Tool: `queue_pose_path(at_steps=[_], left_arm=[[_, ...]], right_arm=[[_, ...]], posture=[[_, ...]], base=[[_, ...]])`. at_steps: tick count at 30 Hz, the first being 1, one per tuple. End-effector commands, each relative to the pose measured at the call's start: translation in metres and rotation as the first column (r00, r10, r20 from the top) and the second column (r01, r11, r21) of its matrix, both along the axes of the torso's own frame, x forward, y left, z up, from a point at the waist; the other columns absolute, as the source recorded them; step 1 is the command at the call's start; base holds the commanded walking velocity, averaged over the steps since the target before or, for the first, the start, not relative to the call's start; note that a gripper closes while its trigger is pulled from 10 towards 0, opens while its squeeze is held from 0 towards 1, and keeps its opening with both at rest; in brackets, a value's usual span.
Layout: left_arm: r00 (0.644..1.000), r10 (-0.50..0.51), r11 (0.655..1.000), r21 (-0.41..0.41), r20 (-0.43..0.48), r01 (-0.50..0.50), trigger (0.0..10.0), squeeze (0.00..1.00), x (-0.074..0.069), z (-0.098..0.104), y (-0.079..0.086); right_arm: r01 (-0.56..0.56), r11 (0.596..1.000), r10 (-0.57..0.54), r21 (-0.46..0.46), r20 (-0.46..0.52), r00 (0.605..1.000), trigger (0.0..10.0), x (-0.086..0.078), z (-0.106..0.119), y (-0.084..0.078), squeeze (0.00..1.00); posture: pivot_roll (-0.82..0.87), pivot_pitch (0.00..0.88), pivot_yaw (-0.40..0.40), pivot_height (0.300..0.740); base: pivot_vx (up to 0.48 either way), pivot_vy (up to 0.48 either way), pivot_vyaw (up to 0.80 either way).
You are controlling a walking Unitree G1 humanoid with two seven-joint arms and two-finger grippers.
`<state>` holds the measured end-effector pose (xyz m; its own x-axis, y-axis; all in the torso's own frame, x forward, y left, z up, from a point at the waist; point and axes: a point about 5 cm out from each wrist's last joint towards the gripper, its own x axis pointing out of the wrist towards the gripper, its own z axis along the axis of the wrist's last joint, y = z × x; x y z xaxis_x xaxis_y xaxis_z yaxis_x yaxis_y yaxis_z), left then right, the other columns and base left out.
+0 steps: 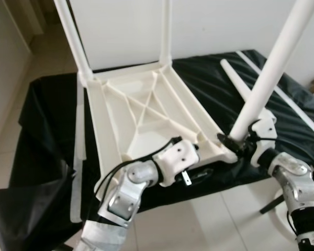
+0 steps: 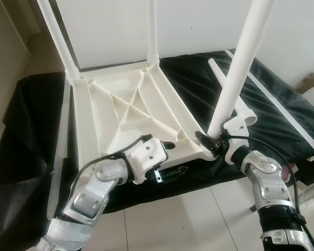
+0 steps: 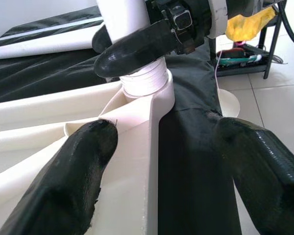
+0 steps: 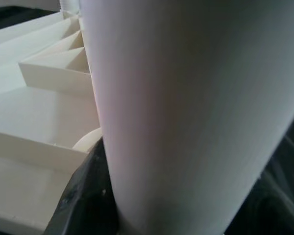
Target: Building children table
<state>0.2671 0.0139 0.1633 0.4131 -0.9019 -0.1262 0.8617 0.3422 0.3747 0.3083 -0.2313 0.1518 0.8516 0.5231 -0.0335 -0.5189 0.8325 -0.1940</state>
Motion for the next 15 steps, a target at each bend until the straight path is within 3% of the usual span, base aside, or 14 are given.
queue_pose_path(at_steps=[1,5,6,15], left_arm=[[0.985,0.17,0.985,-0.039,0.028,-0.169,10.0,0.0,0.007,-0.002,0.005],[0.983,0.183,0.982,-0.052,0.028,-0.181,10.0,0.0,0.008,-0.001,0.005],[0.982,0.186,0.981,-0.059,0.022,-0.185,10.0,0.0,0.009,-0.001,0.006],[0.98,0.197,0.979,-0.067,0.031,-0.194,10.0,0.0,0.009,-0.002,0.006]], right_arm=[[-0.023,1.0,0.023,-0.005,-0.038,0.999,0.0,-0.003,-0.009,0.001,0.0],[-0.009,0.999,0.011,0.033,-0.059,0.998,0.0,-0.004,-0.012,-0.003,0.0],[0.009,0.999,-0.006,0.047,-0.071,0.997,10.0,-0.004,-0.014,-0.005,0.0],[0.052,0.993,-0.042,0.103,-0.102,0.994,10.0,-0.005,-0.021,-0.007,0.0]], posture=[[-0.05,0.003,-0.002,0.74],[-0.05,0.0,-0.004,0.74],[-0.05,0.0,-0.004,0.74],[-0.05,0.0,-0.012,0.74]], base=[[0.0,0.0,0.0],[0.0,0.0,0.0],[0.0,0.0,0.0],[0.0,0.0,0.0]])
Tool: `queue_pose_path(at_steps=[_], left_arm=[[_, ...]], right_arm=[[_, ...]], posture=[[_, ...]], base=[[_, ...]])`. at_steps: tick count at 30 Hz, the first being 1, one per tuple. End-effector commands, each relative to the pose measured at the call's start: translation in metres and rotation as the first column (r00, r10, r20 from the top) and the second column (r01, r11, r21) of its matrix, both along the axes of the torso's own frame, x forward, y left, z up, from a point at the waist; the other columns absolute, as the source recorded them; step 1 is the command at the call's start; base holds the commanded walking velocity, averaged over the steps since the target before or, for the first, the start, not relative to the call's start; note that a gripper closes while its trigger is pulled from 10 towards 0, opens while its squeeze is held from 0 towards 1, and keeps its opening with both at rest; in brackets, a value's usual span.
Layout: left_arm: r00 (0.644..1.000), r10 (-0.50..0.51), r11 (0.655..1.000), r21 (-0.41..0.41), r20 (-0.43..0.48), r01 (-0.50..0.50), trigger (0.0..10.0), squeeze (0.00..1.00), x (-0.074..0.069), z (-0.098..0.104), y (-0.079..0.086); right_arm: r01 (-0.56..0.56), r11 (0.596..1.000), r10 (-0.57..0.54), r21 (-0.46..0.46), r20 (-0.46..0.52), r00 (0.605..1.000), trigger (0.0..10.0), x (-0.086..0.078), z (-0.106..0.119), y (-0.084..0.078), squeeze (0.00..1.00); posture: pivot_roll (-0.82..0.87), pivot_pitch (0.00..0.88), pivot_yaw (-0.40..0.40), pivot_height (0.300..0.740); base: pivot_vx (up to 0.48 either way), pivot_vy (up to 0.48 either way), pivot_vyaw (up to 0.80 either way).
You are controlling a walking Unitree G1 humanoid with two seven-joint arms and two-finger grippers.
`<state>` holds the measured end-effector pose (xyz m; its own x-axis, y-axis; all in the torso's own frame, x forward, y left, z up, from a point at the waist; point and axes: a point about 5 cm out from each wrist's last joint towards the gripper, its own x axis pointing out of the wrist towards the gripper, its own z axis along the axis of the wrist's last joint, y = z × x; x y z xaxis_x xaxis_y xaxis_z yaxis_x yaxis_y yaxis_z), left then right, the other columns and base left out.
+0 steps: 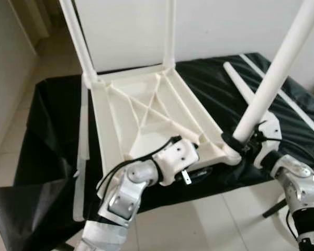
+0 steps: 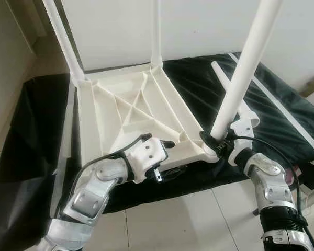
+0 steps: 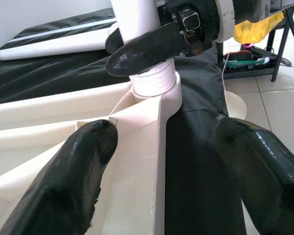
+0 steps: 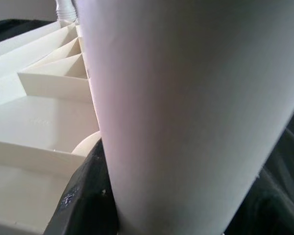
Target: Building children table
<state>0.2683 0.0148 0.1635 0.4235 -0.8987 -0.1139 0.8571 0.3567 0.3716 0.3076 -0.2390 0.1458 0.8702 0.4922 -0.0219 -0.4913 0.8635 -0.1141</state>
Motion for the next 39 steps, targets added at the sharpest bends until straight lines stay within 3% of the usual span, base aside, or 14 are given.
queue_pose_path(at_steps=[1,9,16,20,22,27,31,36,37,38,39], left_arm=[[0.982,0.186,0.981,-0.054,0.03,-0.184,10.0,0.0,0.008,-0.002,0.005],[0.98,0.195,0.979,-0.064,0.037,-0.193,10.0,0.0,0.008,0.0,0.007],[0.979,0.202,0.978,-0.067,0.036,-0.199,10.0,0.0,0.008,0.0,0.008],[0.977,0.21,0.976,-0.067,0.034,-0.207,10.0,0.0,0.008,-0.001,0.01],[0.974,0.225,0.973,-0.066,0.036,-0.223,10.0,0.0,0.009,-0.003,0.011],[0.968,0.248,0.968,-0.048,0.048,-0.246,10.0,0.0,0.012,-0.005,0.014],[0.945,0.318,0.948,-0.024,0.072,-0.317,10.0,0.0,0.029,-0.003,0.027],[0.934,0.352,0.936,-0.03,0.068,-0.35,10.0,0.0,0.039,0.001,0.035],[0.931,0.359,0.933,-0.03,0.074,-0.357,10.0,0.0,0.043,0.003,0.037],[0.923,0.371,0.929,-0.033,0.101,-0.37,10.0,0.0,0.048,0.006,0.039],[0.923,0.371,0.929,-0.033,0.101,-0.37,10.0,0.0,0.048,0.006,0.039]], right_arm=[[0.008,0.999,-0.006,0.031,-0.069,0.998,10.0,-0.004,-0.015,0.001,0.0],[0.055,0.983,-0.036,0.174,-0.109,0.993,10.0,-0.003,-0.02,0.008,0.0],[0.078,0.982,-0.06,0.171,-0.105,0.993,10.0,-0.002,-0.024,0.014,0.0],[0.156,0.976,-0.144,0.153,-0.086,0.986,10.0,-0.001,-0.024,0.021,0.0],[0.172,0.976,-0.166,0.138,-0.052,0.985,10.0,-0.003,-0.02,0.032,0.0],[0.192,0.967,-0.187,0.168,-0.049,0.981,10.0,-0.004,-0.017,0.041,0.0],[0.345,0.916,-0.33,0.203,-0.105,0.938,10.0,-0.005,-0.016,0.048,0.0],[0.382,0.903,-0.37,0.195,-0.096,0.924,10.0,-0.008,-0.015,0.055,0.0],[0.412,0.892,-0.402,0.185,-0.088,0.911,10.0,-0.009,-0.015,0.058,0.0],[0.502,0.846,-0.495,0.18,-0.084,0.865,10.0,-0.012,-0.017,0.065,0.0],[0.502,0.846,-0.495,0.18,-0.084,0.865,10.0,-0.012,-0.017,0.065,0.0]], posture=[[-0.05,0.0,-0.012,0.74],[-0.05,0.0,-0.017,0.74],[-0.05,0.004,-0.021,0.74],[-0.04,0.01,-0.026,0.74],[-0.05,0.015,-0.029,0.74],[-0.05,0.021,-0.032,0.74],[-0.05,0.027,-0.036,0.74],[-0.05,0.032,-0.038,0.74],[-0.05,0.034,-0.038,0.74],[-0.05,0.036,-0.037,0.74],[-0.05,0.036,-0.037,0.74]], base=[[0.0,0.0,0.0],[0.0,0.0,0.0],[0.0,0.0,0.0],[0.0,0.0,0.0],[0.0,0.0,0.0],[0.0,0.0,0.0],[0.0,0.0,0.0],[0.0,0.0,0.0],[0.0,0.0,0.0],[0.0,0.0,0.0],[0.0,0.0,0.0]])
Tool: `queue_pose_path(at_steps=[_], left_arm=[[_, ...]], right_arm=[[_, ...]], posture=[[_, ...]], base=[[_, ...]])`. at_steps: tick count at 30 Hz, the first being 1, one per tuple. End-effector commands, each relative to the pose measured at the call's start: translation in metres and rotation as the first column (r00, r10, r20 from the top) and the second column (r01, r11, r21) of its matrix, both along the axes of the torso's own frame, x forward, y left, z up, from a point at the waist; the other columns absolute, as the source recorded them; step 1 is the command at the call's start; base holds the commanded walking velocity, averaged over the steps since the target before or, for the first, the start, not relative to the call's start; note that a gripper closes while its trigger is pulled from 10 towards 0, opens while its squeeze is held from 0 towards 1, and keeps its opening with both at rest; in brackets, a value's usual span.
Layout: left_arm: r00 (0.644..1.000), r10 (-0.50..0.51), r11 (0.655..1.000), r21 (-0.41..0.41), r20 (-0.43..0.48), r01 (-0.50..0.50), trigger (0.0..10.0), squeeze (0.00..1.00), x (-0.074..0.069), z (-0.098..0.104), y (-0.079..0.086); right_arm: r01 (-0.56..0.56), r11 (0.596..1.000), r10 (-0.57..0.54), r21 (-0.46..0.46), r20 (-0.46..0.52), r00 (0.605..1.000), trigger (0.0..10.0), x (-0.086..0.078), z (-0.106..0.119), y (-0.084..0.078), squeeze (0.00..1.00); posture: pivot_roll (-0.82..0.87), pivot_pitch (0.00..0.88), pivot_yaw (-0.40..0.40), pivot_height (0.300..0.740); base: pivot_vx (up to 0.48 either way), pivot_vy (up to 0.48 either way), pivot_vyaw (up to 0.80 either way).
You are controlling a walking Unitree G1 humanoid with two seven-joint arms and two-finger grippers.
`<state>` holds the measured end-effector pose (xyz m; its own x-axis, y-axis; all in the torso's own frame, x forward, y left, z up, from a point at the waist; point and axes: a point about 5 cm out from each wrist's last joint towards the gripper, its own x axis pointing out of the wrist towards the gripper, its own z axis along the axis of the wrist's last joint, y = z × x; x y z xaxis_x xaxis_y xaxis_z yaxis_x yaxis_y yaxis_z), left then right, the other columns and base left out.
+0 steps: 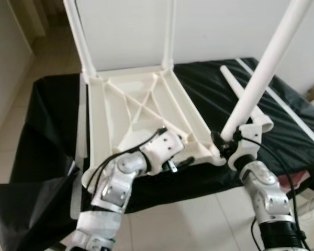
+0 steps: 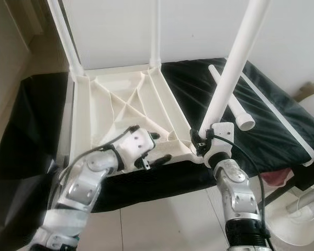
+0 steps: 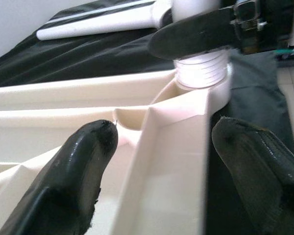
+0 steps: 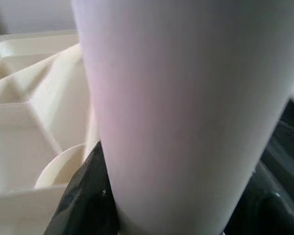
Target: Building children table
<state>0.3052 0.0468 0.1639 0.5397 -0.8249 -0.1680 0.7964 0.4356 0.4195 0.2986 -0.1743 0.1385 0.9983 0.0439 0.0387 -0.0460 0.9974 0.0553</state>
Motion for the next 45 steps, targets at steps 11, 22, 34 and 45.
queue_pose_path(at_steps=[11,22,34,45], left_arm=[[0.982,0.186,0.975,-0.13,0.037,-0.18,10.0,0.0,0.01,0.008,0.003],[0.985,0.162,0.976,-0.154,0.053,-0.152,10.0,0.0,0.011,0.011,0.004],[0.985,0.157,0.977,-0.158,0.069,-0.144,10.0,0.0,0.01,0.012,0.006],[0.988,0.139,0.979,-0.158,0.069,-0.127,10.0,0.0,0.006,0.011,0.004]], right_arm=[[0.346,0.931,-0.339,0.112,-0.077,0.937,10.0,-0.008,-0.014,0.017,0.0],[0.323,0.937,-0.318,0.136,-0.055,0.946,10.0,-0.008,-0.005,0.024,0.0],[0.26,0.955,-0.267,0.143,0.033,0.963,10.0,-0.012,0.009,0.025,1.0],[0.061,0.995,-0.067,0.075,0.082,0.994,10.0,-0.013,0.013,0.009,0.0]], posture=[[-0.05,0.042,-0.029,0.74],[-0.05,0.048,-0.022,0.74],[-0.05,0.044,-0.019,0.74],[-0.05,0.049,-0.015,0.74]], base=[[0.0,0.0,0.0],[0.0,0.0,0.0],[0.0,0.0,0.0],[0.0,0.0,0.0]])
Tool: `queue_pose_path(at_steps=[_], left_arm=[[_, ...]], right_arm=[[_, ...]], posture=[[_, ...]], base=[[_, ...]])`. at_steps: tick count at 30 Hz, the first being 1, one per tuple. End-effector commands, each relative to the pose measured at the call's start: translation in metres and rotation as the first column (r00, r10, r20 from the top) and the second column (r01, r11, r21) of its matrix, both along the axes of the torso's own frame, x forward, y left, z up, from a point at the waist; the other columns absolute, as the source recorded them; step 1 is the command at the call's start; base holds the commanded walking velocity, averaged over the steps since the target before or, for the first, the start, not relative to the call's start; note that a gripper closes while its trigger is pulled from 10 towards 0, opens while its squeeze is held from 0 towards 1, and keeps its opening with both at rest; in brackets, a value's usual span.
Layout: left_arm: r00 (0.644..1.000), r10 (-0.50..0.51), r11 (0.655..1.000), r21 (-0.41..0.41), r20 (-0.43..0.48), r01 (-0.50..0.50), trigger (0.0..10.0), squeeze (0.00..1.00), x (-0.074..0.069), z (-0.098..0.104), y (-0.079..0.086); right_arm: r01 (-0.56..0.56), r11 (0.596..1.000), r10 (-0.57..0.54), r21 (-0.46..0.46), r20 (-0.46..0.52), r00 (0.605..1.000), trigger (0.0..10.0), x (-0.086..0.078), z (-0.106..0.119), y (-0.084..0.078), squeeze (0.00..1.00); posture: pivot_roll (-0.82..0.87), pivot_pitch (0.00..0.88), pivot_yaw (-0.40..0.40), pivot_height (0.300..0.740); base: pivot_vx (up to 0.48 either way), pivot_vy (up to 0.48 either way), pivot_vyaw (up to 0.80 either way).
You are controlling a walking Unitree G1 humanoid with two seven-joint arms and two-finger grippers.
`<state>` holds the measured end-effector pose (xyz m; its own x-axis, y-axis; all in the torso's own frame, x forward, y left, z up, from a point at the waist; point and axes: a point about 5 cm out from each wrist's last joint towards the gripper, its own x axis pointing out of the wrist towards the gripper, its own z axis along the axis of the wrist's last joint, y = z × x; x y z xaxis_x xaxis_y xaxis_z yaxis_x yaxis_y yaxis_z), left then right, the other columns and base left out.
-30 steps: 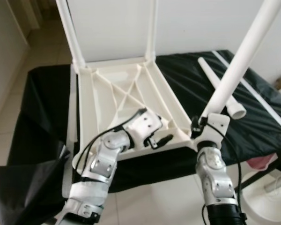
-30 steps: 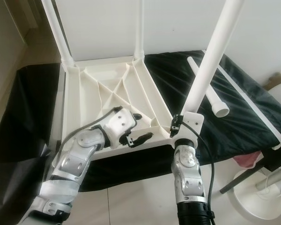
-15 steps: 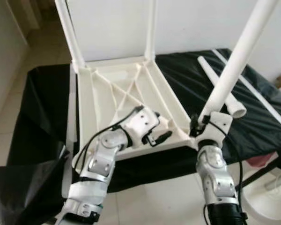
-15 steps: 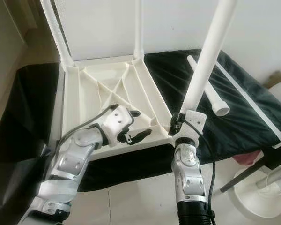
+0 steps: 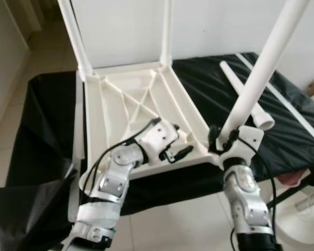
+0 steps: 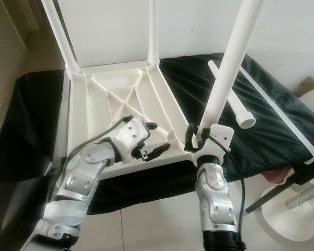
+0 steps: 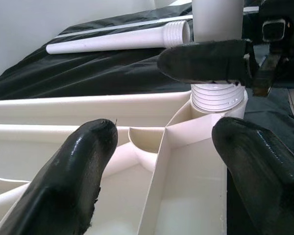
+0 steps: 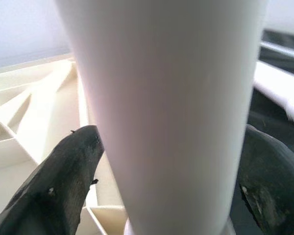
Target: Building children table
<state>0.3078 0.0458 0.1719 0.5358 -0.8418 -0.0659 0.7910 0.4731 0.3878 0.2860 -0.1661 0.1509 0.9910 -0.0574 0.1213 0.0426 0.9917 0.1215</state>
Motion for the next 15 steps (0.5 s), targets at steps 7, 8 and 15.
queue_pose_path(at_steps=[7,8,15], left_arm=[[0.991,0.121,0.992,-0.047,0.048,-0.119,10.0,0.0,0.0,0.002,0.001],[0.992,0.117,0.992,-0.047,0.048,-0.115,10.0,0.0,-0.001,0.002,0.0],[0.993,0.109,0.993,-0.046,0.048,-0.106,10.0,0.0,-0.002,0.002,-0.002]], right_arm=[[-0.171,0.983,0.171,-0.065,-0.009,0.985,10.0,0.006,0.003,-0.009,0.0],[-0.201,0.976,0.201,-0.08,-0.018,0.98,10.0,0.008,0.002,-0.012,0.0],[-0.369,0.915,0.364,-0.16,-0.061,0.929,10.0,0.016,0.0,-0.015,0.0]], posture=[[-0.05,0.053,-0.013,0.74],[-0.05,0.053,-0.013,0.74],[-0.05,0.05,-0.01,0.74]], base=[[0.0,0.0,0.0],[0.0,0.0,0.0],[0.0,0.0,0.0]])
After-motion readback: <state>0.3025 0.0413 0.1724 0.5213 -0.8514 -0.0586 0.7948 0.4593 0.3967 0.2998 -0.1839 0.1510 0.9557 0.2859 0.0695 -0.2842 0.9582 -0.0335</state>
